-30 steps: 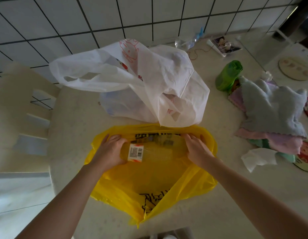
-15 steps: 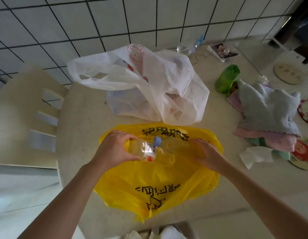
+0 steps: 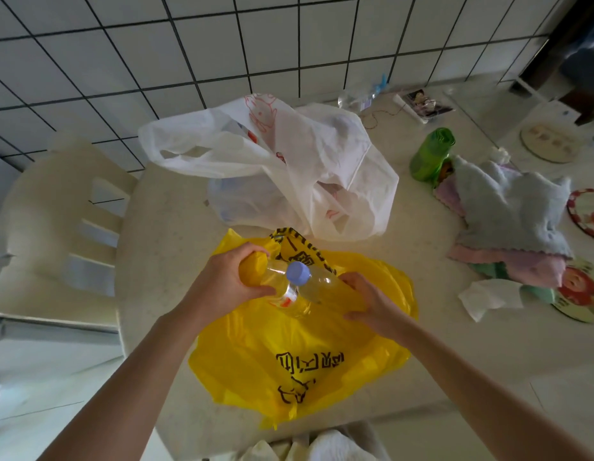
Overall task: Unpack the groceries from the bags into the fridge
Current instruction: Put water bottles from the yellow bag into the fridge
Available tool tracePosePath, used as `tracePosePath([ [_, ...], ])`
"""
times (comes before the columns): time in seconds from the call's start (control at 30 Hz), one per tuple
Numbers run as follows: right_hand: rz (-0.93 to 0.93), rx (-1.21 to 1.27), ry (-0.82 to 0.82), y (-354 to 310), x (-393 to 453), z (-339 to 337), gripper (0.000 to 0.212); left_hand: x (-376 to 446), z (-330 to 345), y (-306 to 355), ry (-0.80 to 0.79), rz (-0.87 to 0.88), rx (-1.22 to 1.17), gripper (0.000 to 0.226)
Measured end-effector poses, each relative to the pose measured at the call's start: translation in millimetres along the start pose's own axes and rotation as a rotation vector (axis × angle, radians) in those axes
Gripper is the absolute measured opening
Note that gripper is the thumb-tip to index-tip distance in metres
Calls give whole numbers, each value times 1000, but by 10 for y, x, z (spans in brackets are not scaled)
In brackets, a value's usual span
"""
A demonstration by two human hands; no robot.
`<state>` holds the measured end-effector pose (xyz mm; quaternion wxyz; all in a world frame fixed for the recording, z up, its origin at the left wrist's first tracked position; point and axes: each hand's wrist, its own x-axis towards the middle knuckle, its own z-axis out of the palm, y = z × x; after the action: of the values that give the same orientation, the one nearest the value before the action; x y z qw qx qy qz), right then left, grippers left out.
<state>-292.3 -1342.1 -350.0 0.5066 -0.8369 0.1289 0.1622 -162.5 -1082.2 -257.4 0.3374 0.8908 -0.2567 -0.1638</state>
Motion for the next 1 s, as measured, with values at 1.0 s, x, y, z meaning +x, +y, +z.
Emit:
tracePosePath([
  [1.0,17,128,189,93,-37,279,82,-83,185,149,-88,16,-349,22],
])
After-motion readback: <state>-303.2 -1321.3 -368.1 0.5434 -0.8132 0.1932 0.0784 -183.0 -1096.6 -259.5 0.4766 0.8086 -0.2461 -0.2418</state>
